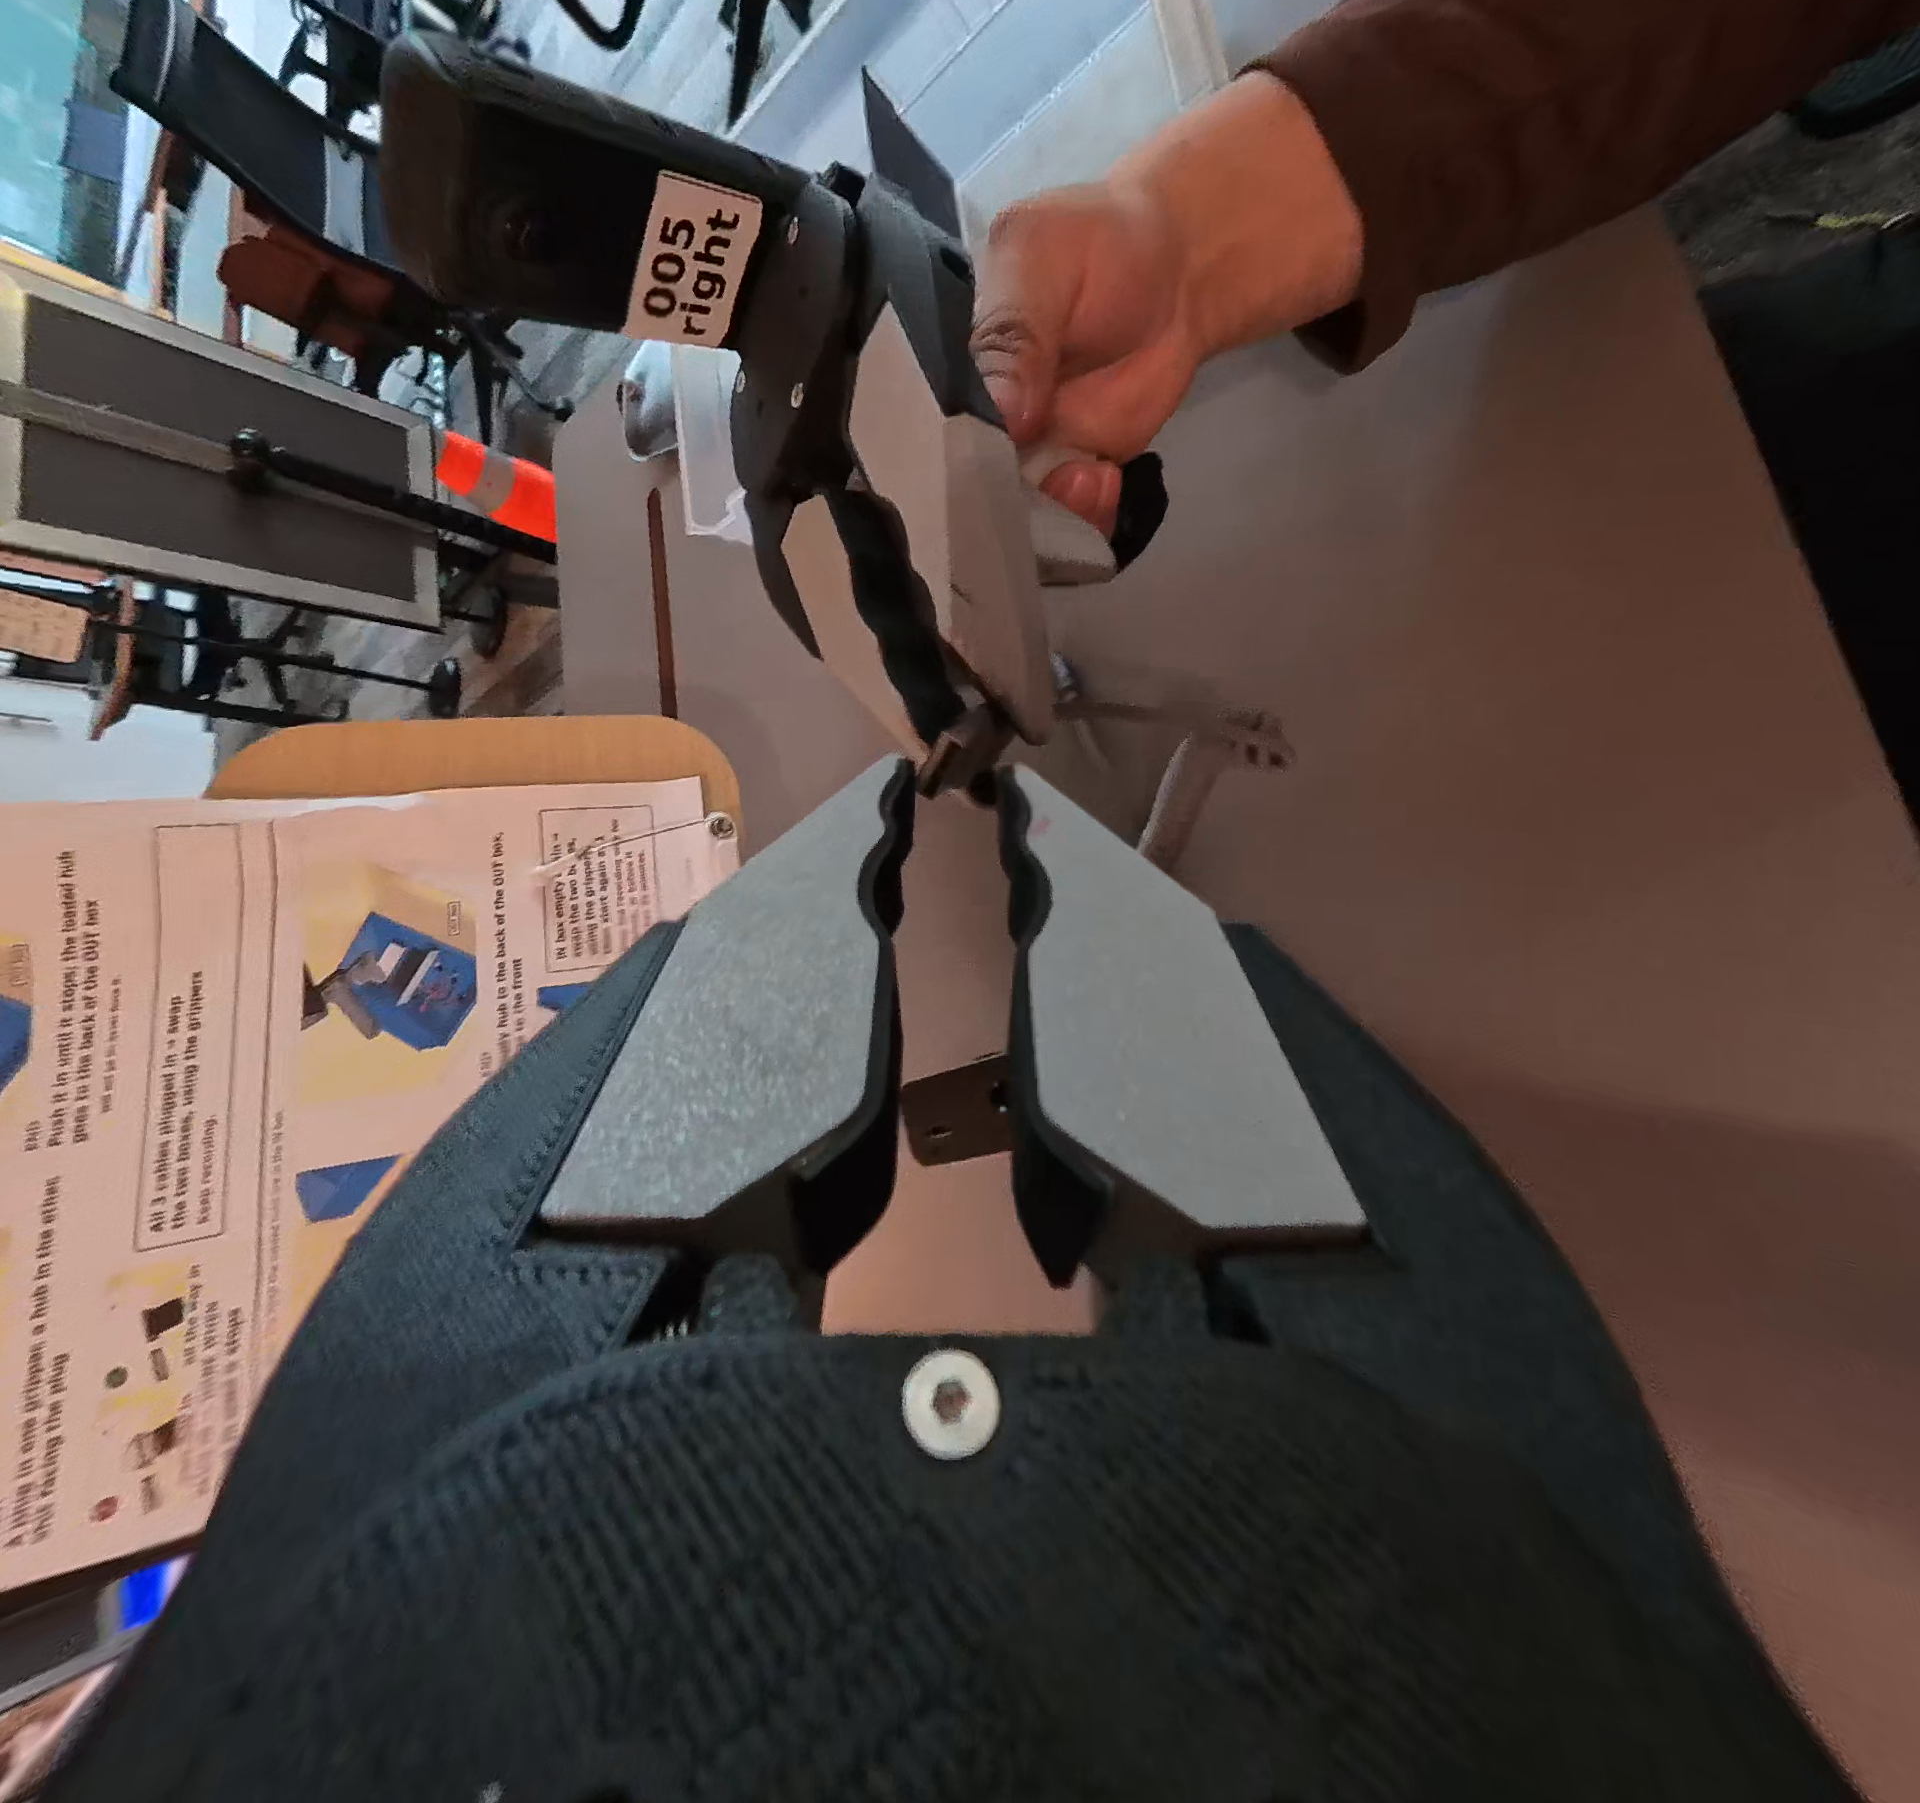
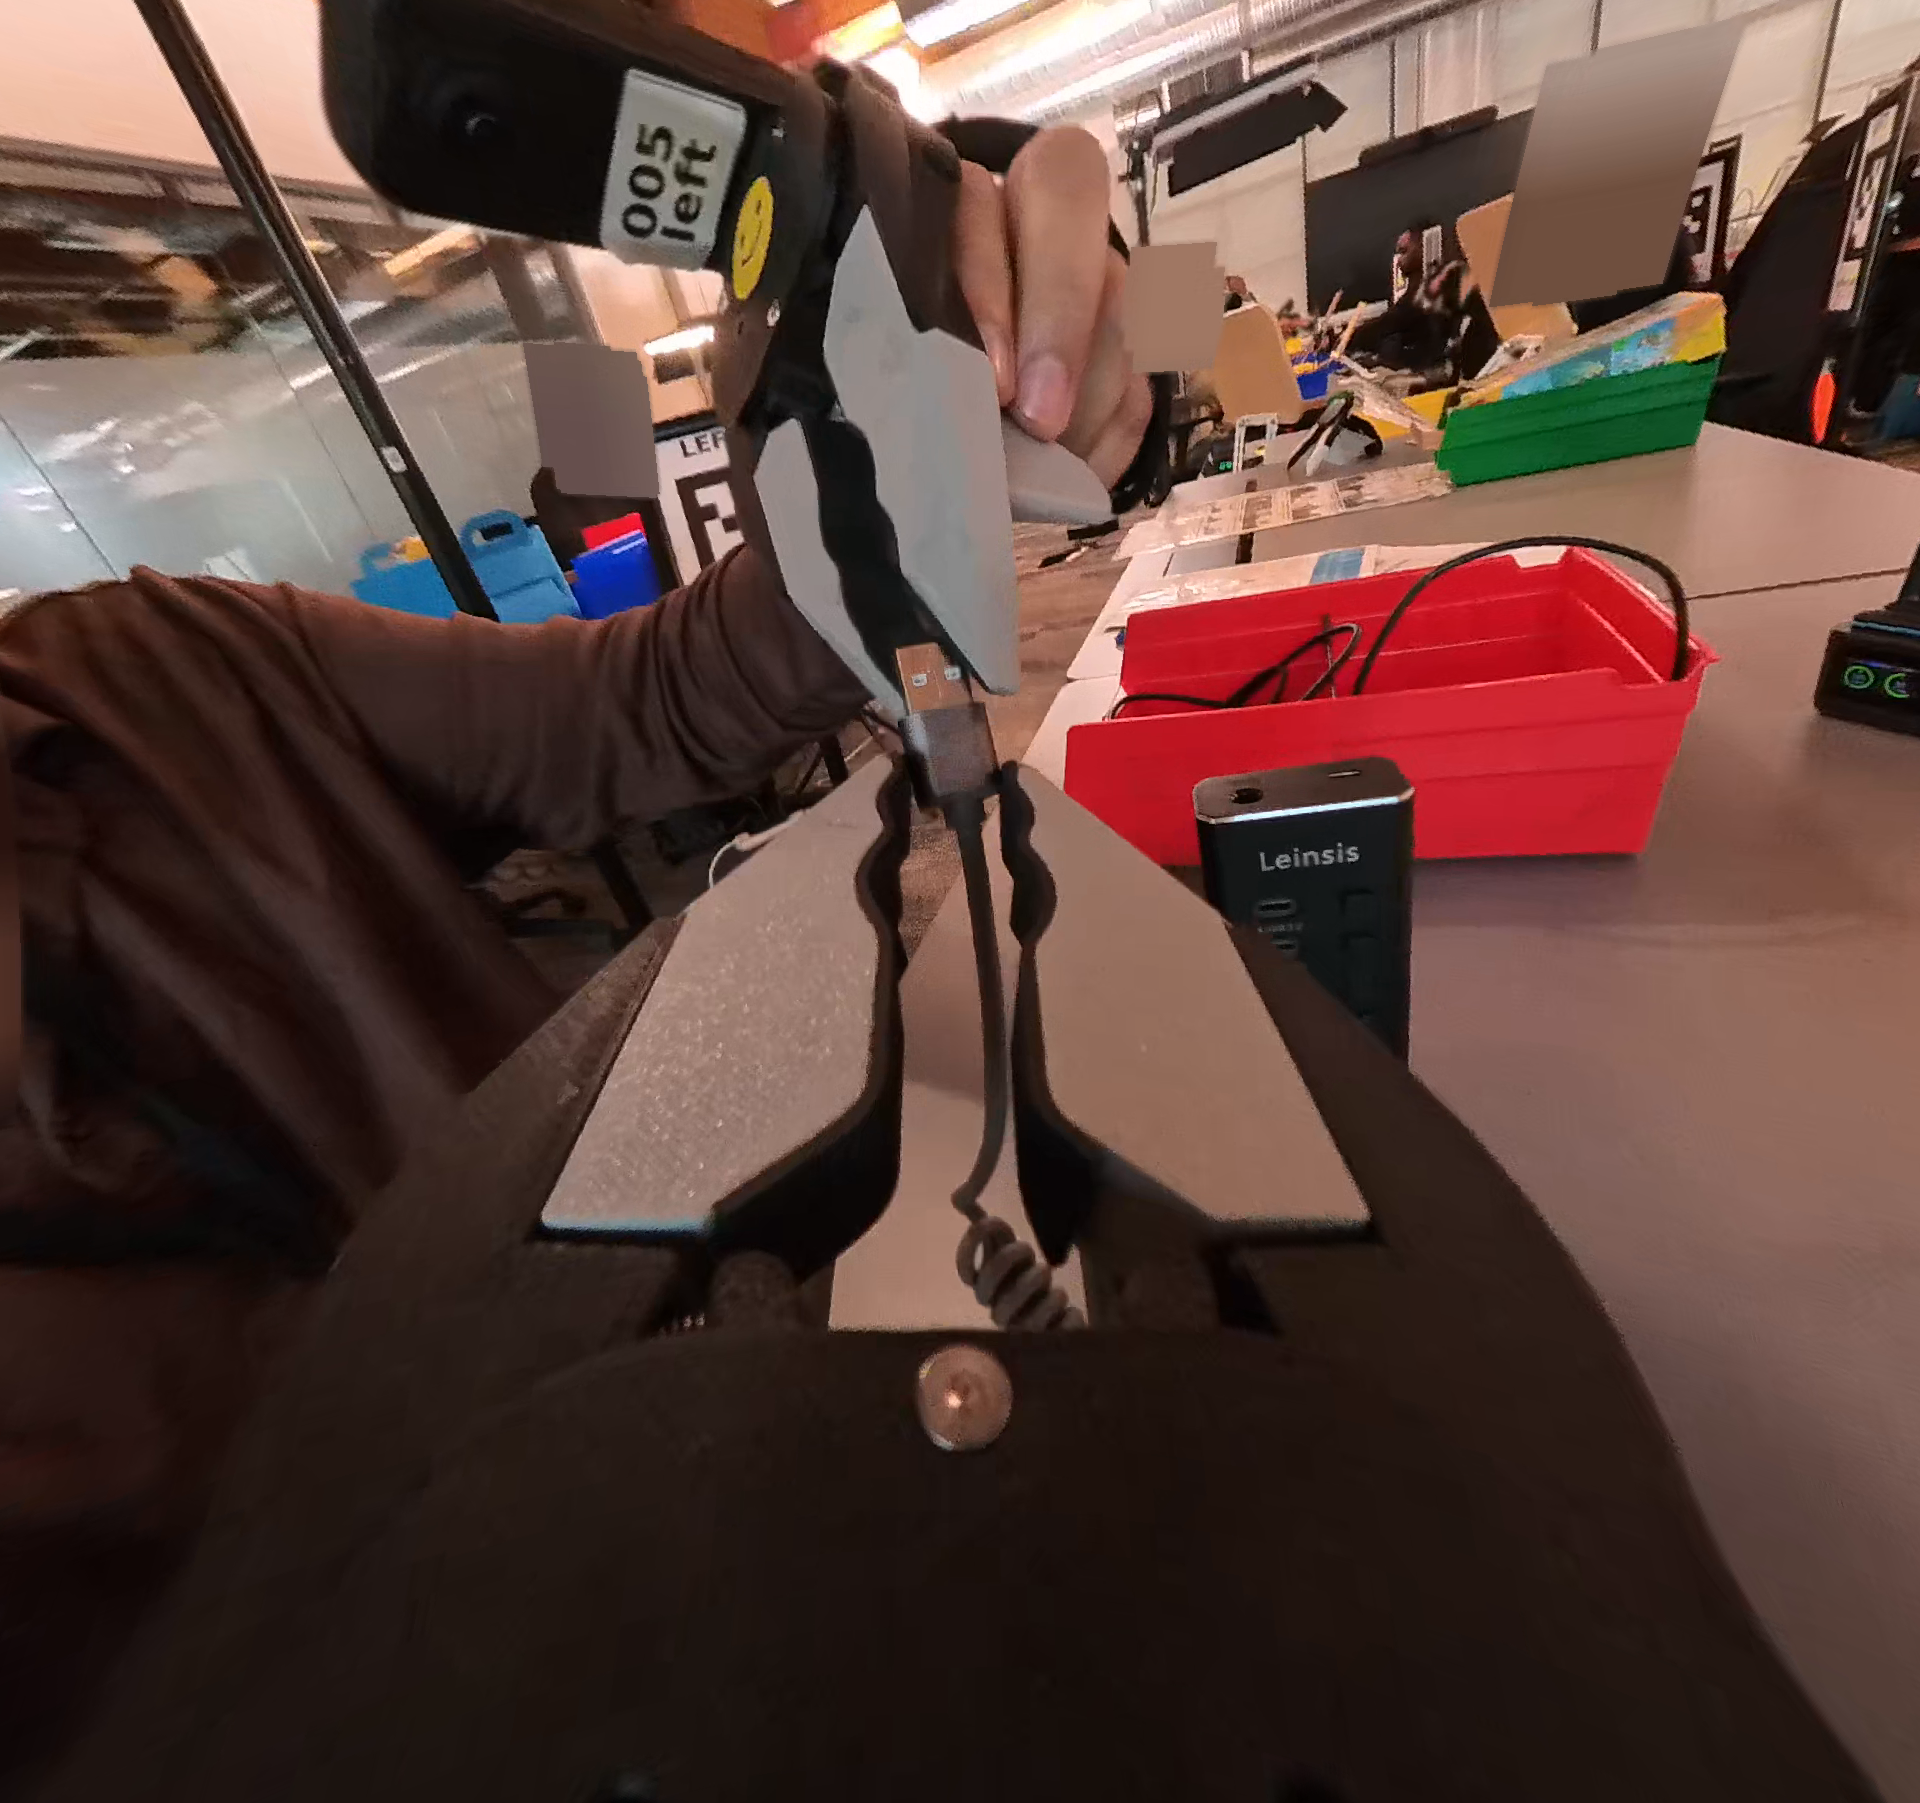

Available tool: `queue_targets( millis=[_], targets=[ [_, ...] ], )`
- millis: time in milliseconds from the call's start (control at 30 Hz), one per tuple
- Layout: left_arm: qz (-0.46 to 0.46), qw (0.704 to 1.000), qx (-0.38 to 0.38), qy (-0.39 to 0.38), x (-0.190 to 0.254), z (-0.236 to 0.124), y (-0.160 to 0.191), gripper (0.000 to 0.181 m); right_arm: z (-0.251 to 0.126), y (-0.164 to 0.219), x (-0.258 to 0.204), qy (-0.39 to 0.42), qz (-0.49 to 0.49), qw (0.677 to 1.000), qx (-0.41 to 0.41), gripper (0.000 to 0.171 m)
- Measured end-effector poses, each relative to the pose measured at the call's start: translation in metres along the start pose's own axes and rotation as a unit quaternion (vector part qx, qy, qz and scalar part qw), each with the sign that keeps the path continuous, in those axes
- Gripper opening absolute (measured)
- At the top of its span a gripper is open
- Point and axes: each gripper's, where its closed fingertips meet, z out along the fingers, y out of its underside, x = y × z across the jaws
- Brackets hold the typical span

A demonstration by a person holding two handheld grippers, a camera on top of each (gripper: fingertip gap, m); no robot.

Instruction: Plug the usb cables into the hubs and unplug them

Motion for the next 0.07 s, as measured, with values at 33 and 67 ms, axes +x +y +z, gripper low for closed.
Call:
queue_targets(
  millis=[33, 67],
  targets=[
    [0.010, 1.000, -0.008, -0.008, -0.0007, 0.0007, 0.0011, 0.011, 0.0008, 0.0013, 0.0005, 0.000, 0.001, 1.000, -0.003, 0.014],
    [0.020, 1.000, -0.014, -0.014, -0.0006, 0.0009, 0.0019, 0.011, 0.0007, 0.0015, 0.0010, 0.001, 0.002, 1.000, -0.002, 0.014]
  ],
)
